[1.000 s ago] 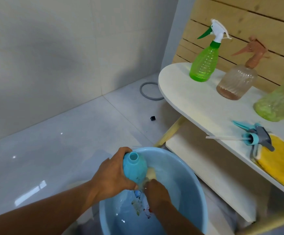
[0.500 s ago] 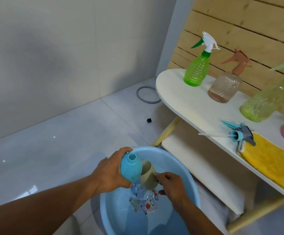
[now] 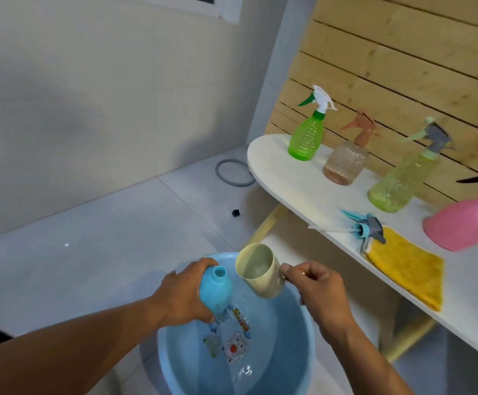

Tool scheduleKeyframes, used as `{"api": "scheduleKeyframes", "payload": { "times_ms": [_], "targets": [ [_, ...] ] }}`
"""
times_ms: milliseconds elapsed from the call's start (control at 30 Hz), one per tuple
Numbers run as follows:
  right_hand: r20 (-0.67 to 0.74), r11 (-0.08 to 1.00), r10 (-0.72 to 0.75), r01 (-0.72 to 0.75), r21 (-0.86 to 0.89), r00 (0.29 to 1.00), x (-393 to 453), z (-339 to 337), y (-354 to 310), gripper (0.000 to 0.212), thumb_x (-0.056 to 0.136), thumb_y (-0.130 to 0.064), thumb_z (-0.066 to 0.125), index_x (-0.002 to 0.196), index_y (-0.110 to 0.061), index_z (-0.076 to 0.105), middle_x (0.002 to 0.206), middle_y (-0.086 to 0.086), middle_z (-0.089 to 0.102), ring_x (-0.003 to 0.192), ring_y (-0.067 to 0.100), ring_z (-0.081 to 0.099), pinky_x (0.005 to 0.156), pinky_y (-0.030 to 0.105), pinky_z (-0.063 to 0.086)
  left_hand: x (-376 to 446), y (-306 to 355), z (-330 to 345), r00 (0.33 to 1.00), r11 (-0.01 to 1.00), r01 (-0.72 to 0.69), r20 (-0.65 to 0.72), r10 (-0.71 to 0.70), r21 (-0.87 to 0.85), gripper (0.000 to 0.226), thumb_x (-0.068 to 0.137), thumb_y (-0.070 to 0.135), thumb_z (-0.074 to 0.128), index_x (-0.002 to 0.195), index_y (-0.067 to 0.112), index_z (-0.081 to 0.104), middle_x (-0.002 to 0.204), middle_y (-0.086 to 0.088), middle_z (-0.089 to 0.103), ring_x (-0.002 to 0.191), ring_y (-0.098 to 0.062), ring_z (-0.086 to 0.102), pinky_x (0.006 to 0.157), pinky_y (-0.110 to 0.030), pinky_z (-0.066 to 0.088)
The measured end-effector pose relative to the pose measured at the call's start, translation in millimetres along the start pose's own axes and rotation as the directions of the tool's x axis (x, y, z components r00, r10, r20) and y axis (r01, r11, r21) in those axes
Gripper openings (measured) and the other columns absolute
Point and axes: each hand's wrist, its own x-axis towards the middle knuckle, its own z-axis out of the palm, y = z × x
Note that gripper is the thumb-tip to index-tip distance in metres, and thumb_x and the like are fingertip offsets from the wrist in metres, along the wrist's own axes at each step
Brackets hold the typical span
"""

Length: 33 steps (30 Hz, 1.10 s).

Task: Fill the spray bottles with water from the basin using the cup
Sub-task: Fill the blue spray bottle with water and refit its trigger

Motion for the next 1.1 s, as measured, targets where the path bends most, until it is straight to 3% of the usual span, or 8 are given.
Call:
{"api": "scheduleKeyframes", "payload": {
  "times_ms": [67, 167, 333, 567, 867, 1100],
  "targets": [
    [-0.010, 0.999, -0.047, 0.047, -0.022, 0.999, -6, -4, -12, 0.032, 0.082, -0.036, 0.083, 0.065, -0.015, 0.066, 0.059, -0.003, 0.058, 0.055, 0.013, 0.046, 0.056, 0.034, 0.041, 0, 4, 2, 1.000, 1.000, 0.001, 0.013, -0.001, 0.009, 0.103, 0.046, 0.051, 0.091, 0.130, 0.057, 0.032, 0.125, 0.023, 0.051, 0.115, -0.022, 0.054, 0.102, -0.043, 0.047],
    [-0.004, 0.993, -0.113, 0.113, -0.035, 0.994, -15, -7, -27, 0.030, 0.083, -0.036, 0.082, 0.063, -0.020, 0.066, 0.054, -0.010, 0.054, 0.053, 0.009, 0.044, 0.056, 0.034, 0.043, 0, 9, 3, 1.000, 1.000, 0.003, 0.025, -0.003, 0.013, 0.107, 0.043, 0.056, 0.089, 0.132, 0.059, 0.030, 0.128, 0.021, 0.051, 0.116, -0.024, 0.053, 0.100, -0.045, 0.050],
    [0.001, 0.960, -0.237, 0.234, -0.151, 0.972, -27, -5, -44, 0.024, 0.084, -0.041, 0.080, 0.072, -0.023, 0.070, 0.064, -0.009, 0.060, 0.057, 0.005, 0.050, 0.057, 0.030, 0.045, 3, 14, 4, 1.000, 0.999, -0.028, 0.013, 0.027, 0.042, 0.107, 0.050, 0.053, 0.092, 0.139, 0.052, 0.032, 0.132, 0.020, 0.051, 0.116, -0.021, 0.053, 0.105, -0.043, 0.046],
    [-0.010, 0.843, -0.416, 0.381, -0.381, 0.910, -32, 1, -53, 0.024, 0.084, -0.041, 0.078, 0.069, -0.029, 0.064, 0.072, -0.013, 0.059, 0.074, 0.004, 0.058, 0.057, 0.013, 0.037, 2, 19, 1, 0.999, 0.997, -0.052, -0.009, 0.053, 0.063, 0.108, 0.058, 0.047, 0.095, 0.145, 0.045, 0.032, 0.137, 0.019, 0.047, 0.110, -0.015, 0.046, 0.113, -0.043, 0.038],
    [0.025, 0.697, -0.542, 0.466, -0.544, 0.840, -32, 3, -54, 0.019, 0.086, -0.043, 0.076, 0.076, -0.031, 0.066, 0.074, -0.018, 0.057, 0.083, 0.001, 0.056, 0.060, 0.013, 0.036, 3, 22, 1, 0.997, 0.995, -0.073, -0.018, 0.074, 0.064, 0.108, 0.059, 0.047, 0.096, 0.146, 0.044, 0.032, 0.142, 0.017, 0.048, 0.107, -0.013, 0.043, 0.117, -0.044, 0.032],
    [0.036, 0.648, -0.586, 0.494, -0.580, 0.810, -33, 4, -54, 0.015, 0.086, -0.043, 0.076, 0.079, -0.031, 0.068, 0.074, -0.017, 0.056, 0.073, 0.002, 0.054, 0.059, 0.015, 0.038, 4, 23, 1, 0.998, 0.995, -0.066, -0.016, 0.067, 0.069, 0.106, 0.059, 0.047, 0.095, 0.144, 0.046, 0.032, 0.141, 0.016, 0.049, 0.108, -0.017, 0.046, 0.115, -0.044, 0.035]
  ]
}}
